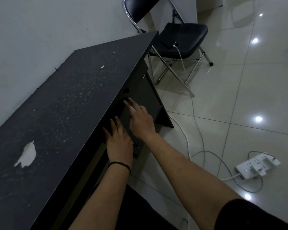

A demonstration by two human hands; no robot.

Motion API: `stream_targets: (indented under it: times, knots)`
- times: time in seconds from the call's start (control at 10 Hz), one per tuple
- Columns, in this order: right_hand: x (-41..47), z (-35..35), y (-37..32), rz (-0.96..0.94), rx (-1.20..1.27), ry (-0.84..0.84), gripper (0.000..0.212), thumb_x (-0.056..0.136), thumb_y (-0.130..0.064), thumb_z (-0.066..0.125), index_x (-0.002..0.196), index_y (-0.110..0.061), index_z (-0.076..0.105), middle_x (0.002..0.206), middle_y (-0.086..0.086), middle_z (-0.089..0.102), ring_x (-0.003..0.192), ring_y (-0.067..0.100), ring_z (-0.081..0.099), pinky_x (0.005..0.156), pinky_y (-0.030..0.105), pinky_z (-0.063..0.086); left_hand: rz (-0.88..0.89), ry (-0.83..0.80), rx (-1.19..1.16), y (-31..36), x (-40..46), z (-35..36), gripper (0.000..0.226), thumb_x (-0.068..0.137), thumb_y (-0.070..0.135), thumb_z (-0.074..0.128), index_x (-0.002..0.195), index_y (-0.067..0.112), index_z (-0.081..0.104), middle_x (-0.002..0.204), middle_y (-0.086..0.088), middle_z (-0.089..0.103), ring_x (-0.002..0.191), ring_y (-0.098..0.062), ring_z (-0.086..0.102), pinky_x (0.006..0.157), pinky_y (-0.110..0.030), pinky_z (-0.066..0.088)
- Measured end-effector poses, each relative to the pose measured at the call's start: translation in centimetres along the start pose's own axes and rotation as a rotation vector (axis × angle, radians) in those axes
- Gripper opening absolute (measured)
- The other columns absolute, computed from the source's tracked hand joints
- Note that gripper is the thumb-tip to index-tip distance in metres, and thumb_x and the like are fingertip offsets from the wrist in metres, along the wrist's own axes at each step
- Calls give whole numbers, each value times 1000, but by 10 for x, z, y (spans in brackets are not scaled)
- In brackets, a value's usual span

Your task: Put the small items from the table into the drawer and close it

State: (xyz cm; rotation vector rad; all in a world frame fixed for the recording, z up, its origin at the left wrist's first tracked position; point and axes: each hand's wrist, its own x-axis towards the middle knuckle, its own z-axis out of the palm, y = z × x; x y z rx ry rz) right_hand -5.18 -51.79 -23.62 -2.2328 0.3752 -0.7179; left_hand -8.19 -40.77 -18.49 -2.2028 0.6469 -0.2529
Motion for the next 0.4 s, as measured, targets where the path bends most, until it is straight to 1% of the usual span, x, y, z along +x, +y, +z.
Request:
stream_targets:
  times: [0.1,0.2,0.3,0.4]
  knots:
    - [-1,0,2,1,-6,-2,68,92,-8,49,154,-29,31,163,-4,27,124,24,47,73,33,56,8,17,-7,1,0,0,65,102,40,31,156,6,21,164,-26,1,151,-42,7,117,-59,24]
    - [-2,-8,-1,45,10,39,59,96,-16,47,152,-28,36,160,1,33,126,26,48,78,38,57,13,46,-86,3,1,-5,68,101,40,36,156,5,18,163,-26,5,150,-41,9,117,-58,24]
    - [-2,-19,0,76,14,77,54,98,-22,48,151,-27,39,158,1,37,128,25,47,83,40,56,23,76,-124,6,2,-10,72,100,43,41,156,5,17,163,-27,7,150,-42,10,118,-58,22]
    - [-4,-41,6,137,18,200,49,99,-27,50,147,-28,45,154,-2,44,127,20,48,87,35,53,59,136,-179,12,2,-25,74,98,43,45,157,7,17,162,-26,9,150,-42,10,118,-58,19]
